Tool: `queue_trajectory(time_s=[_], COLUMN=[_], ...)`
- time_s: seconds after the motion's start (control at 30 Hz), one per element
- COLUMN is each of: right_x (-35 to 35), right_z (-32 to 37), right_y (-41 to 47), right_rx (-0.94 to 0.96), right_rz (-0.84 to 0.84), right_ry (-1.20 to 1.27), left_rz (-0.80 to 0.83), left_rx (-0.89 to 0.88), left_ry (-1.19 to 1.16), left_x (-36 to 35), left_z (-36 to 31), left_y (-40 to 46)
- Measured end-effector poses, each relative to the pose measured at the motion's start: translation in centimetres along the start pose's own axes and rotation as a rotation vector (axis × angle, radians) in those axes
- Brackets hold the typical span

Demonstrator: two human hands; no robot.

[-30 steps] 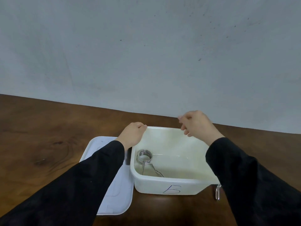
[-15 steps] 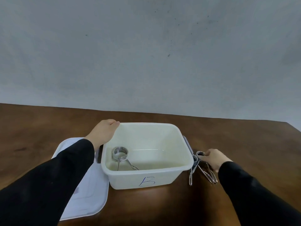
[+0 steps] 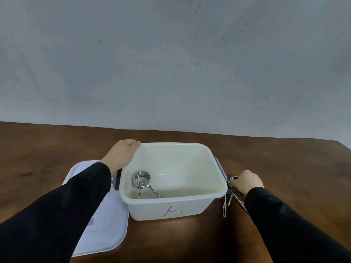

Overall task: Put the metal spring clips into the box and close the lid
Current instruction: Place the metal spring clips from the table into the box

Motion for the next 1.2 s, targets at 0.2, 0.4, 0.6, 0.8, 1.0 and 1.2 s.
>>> queue_trajectory(time_s=[0.2, 0.4, 0.6, 0.8, 1.0, 1.2], right_x=[1.1, 1.6, 9.7, 18.9, 15.1, 3.4], right_z=[-0.6, -1.1, 0.9, 11.0, 18.6, 21.3], right_y=[1.1, 1.5, -1.5, -11.0, -15.9, -12.1], right_rx=[-0.004, 0.025, 0.179, 0.454, 0.596, 0.549], right_rz=[-0.029, -0.109, -0.313, -0.291, -0.123, -0.015], right_ry=[-0.089, -0.051, 0.129, 0.345, 0.277, -0.021], left_rz=[0.008, 0.000, 0.009, 0.006, 0.018, 0.021], left_rx=[0.005, -0.005, -0.014, -0.009, -0.007, -0.003], left_ry=[0.007, 0.021, 0.008, -0.010, -0.028, -0.063], left_x=[0.1, 0.1, 0.1, 0.1, 0.2, 0.2], left_z=[-0.3, -0.4, -0.2, -0.5, -0.4, 0.0], left_y=[-0.4, -0.2, -0.2, -0.5, -0.5, -0.4])
Point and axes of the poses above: each hand's wrist, its own y-axis towards the middle knuckle, its own x-axis out of the back of the hand, z = x × y, the point moved 6 cm from there along y, towards the middle knuckle, and after that the axes turned 4 degrees about z, right-handed, at the moved point
